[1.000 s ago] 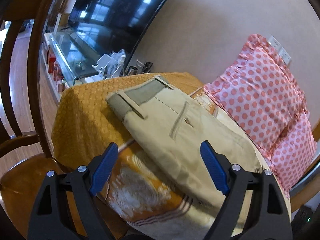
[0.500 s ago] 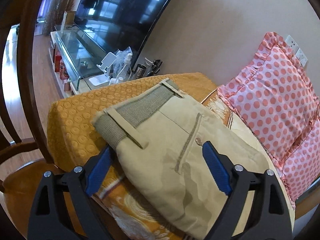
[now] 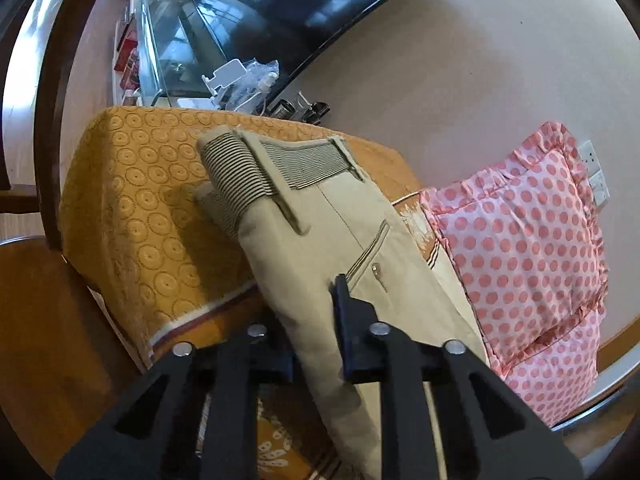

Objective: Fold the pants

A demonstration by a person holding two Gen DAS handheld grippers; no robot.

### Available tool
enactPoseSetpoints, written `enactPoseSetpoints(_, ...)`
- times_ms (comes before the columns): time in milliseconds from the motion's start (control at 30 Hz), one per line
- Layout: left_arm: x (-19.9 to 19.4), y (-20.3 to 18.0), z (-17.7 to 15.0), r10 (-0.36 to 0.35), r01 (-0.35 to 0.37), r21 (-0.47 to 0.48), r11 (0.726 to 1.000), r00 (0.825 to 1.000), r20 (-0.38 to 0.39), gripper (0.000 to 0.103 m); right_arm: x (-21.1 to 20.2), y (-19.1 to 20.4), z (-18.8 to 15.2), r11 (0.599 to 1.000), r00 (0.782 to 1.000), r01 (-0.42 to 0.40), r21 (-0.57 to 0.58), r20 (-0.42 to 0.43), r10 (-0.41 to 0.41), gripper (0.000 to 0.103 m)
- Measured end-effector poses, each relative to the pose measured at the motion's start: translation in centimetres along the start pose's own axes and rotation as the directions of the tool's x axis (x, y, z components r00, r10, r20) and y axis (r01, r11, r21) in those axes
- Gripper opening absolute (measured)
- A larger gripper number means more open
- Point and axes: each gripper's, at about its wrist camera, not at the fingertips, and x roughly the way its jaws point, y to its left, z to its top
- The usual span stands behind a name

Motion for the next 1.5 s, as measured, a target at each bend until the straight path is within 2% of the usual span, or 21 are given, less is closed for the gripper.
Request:
enactPoseSetpoints(100, -1.1, -2.9, -0.8, 0.046, -0.056, 0.154, 0.987, 0.997, 0.069, 0.01, -0.1, -0.2, 0.0, 1.0, 1.0, -0.007, 0.01, 0.007, 0.007, 0.087)
enactPoseSetpoints(167, -2.0, -5.4, -1.0, 0.016, -0.038, 0.24, 0.97, 0.996, 0.092, 0.01, -0.9, -0.7, 0.2, 0.998, 0.999, -0.031, 0.047, 0.024, 0.03, 0.087)
enactPoseSetpoints(233, -3.2, -8.7, -1.5, -0.028, -0.008, 0.34, 0.94, 0.994, 0.103, 0.009, -2.6, -1.6, 0.3, 0.995, 0.997, -0.046, 0.089, 0.073, 0.04, 0.087)
enactPoseSetpoints(300, -4.3, -13.4, -3.2, -0.101, 0.045, 0.473, 0.88, 0.991, 0.093, 0.009, -4.7, -2.6, 0.2, 0.993, 0.992, -0.025, 0.116, 0.127, 0.011, 0.087)
enactPoseSetpoints(433, -6.2, -22.5, -9.7, -0.267, 0.205, 0.699, 0.685, 0.964, -0.021, 0.009, -10.7, -5.8, -0.6, 0.973, 0.964, 0.083, 0.216, 0.231, -0.133, 0.087)
enactPoseSetpoints(500, -6.8, -26.2, -14.5, -0.335, 0.319, 0.761, 0.565, 0.931, -0.142, 0.009, -13.3, -7.4, -1.4, 0.95, 0.943, 0.135, 0.282, 0.259, -0.211, 0.088)
enactPoseSetpoints(567, -6.5, -28.7, -20.0, -0.353, 0.426, 0.785, 0.45, 0.892, -0.282, 0.009, -16.3, -9.4, -2.8, 0.908, 0.909, 0.193, 0.371, 0.28, -0.308, 0.088)
enactPoseSetpoints(667, -4.6, -29.4, -28.1, -0.281, 0.518, 0.79, 0.328, 0.852, -0.442, 0.009, -18.8, -11.5, -4.7, 0.851, 0.87, 0.26, 0.457, 0.272, -0.412, 0.088)
enactPoseSetpoints(767, -1.7, -27.9, -34.6, -0.126, 0.58, 0.771, 0.262, 0.813, -0.568, 0.009, -20.1, -13.6, -6.3, 0.79, 0.849, 0.301, 0.534, 0.227, -0.477, 0.088)
enactPoseSetpoints(800, -1.1, -27.3, -35.7, -0.103, 0.579, 0.775, 0.252, 0.812, -0.574, 0.009, -20.3, -14.1, -6.5, 0.781, 0.848, 0.302, 0.547, 0.22, -0.482, 0.088)
enactPoseSetpoints(833, -1.7, -26.8, -36.2, -0.132, 0.547, 0.808, 0.218, 0.837, -0.531, 0.009, -20.4, -14.6, -6.8, 0.77, 0.846, 0.305, 0.56, 0.212, -0.489, 0.088)
enactPoseSetpoints(867, -2.0, -26.9, -36.1, -0.131, 0.536, 0.819, 0.204, 0.844, -0.519, 0.009, -20.5, -14.8, -6.9, 0.766, 0.843, 0.309, 0.564, 0.209, -0.495, 0.088)
enactPoseSetpoints(967, -2.6, -26.9, -35.1, -0.152, 0.544, 0.805, 0.237, 0.839, -0.522, 0.009, -20.9, -15.2, -6.6, 0.762, 0.833, 0.318, 0.564, 0.217, -0.508, 0.088)
enactPoseSetpoints(1133, -2.9, -26.3, -36.6, -0.132, 0.514, 0.835, 0.196, 0.858, -0.497, 0.015, -21.6, -14.7, -5.2, 0.783, 0.826, 0.305, 0.542, 0.258, -0.501, 0.088)
enactPoseSetpoints(1167, -3.3, -26.2, -36.2, -0.139, 0.526, 0.826, 0.202, 0.851, -0.507, 0.02, -21.8, -14.4, -5.0, 0.79, 0.827, 0.3, 0.534, 0.267, -0.494, 0.088)
enactPoseSetpoints(1233, -4.3, -26.0, -35.0, -0.143, 0.583, 0.779, 0.23, 0.812, -0.566, 0.027, -21.9, -13.7, -3.9, 0.819, 0.836, 0.284, 0.499, 0.29, -0.466, 0.09)
enactPoseSetpoints(1300, -5.6, -25.0, -33.0, -0.157, 0.648, 0.714, 0.267, 0.76, -0.631, 0.035, -21.5, -13.1, -3.0, 0.846, 0.854, 0.256, 0.467, 0.301, -0.425, 0.091)
enactPoseSetpoints(1333, -6.1, -24.6, -31.8, -0.174, 0.658, 0.699, 0.282, 0.751, -0.637, 0.064, -21.0, -12.7, -2.4, 0.866, 0.869, 0.229, 0.444, 0.307, -0.387, 0.092)
enactPoseSetpoints(1367, -6.6, -24.1, -29.9, -0.215, 0.641, 0.699, 0.318, 0.767, -0.605, 0.084, -20.1, -12.2, -1.7, 0.893, 0.894, 0.184, 0.412, 0.308, -0.326, 0.092)
enactPoseSetpoints(1433, -6.6, -23.9, -27.0, -0.254, 0.594, 0.712, 0.373, 0.804, -0.538, 0.084, -18.3, -11.6, -0.8, 0.92, 0.926, 0.135, 0.368, 0.283, -0.249, 0.092)
enactPoseSetpoints(1500, -5.4, -23.7, -24.4, -0.245, 0.514, 0.74, 0.433, 0.858, -0.452, 0.084, -16.3, -11.5, -0.3, 0.928, 0.948, 0.119, 0.352, 0.238, -0.212, 0.093)
